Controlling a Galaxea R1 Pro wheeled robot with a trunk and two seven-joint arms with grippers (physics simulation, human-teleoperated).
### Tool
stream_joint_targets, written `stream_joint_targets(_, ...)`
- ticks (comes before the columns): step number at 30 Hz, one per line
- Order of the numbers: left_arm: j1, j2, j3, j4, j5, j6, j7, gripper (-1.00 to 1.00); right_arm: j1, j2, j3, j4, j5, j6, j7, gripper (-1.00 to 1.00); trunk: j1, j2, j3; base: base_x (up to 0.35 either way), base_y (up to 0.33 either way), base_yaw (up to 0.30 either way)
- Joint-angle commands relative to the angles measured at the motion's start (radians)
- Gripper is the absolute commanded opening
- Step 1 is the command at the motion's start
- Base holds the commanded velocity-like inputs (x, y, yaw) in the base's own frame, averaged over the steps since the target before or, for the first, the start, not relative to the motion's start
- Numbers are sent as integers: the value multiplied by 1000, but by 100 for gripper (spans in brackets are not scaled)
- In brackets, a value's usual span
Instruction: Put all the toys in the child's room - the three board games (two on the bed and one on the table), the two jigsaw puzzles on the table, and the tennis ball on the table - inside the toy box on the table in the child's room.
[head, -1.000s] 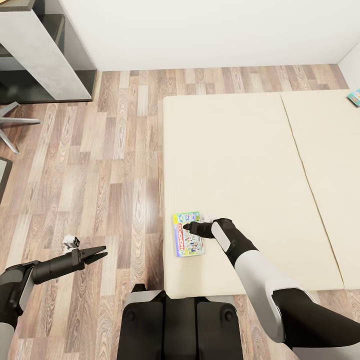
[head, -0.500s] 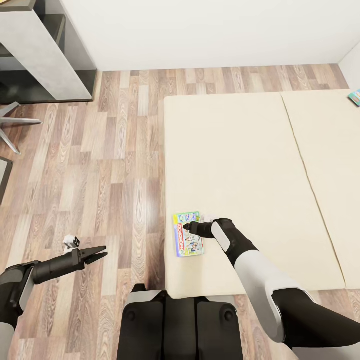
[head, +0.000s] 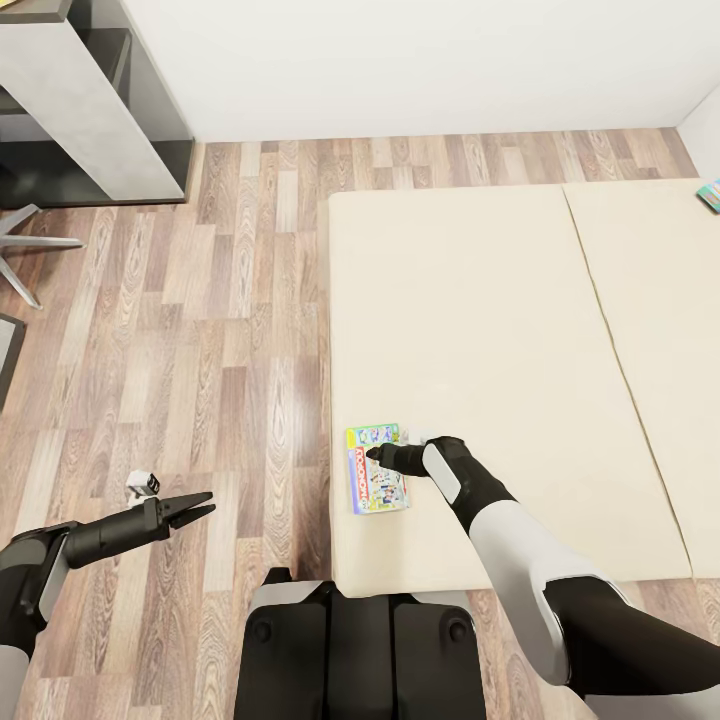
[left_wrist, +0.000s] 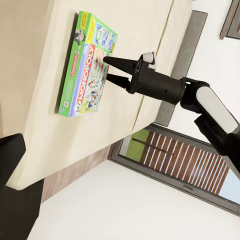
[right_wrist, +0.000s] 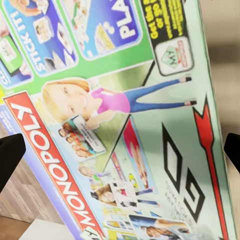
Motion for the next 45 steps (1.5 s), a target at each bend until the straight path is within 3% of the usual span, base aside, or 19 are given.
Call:
stream_joint_targets(1,0,0,0,0,-1,11,-4,100,0,0,0,-1,4,4,2,100,1,-1,-1,0,0,0)
stream_joint_targets(45,0,0,0,0,-2,12,-4,100,0,0,3,-1,4,5,2,100,1,-1,-1,0,34,0)
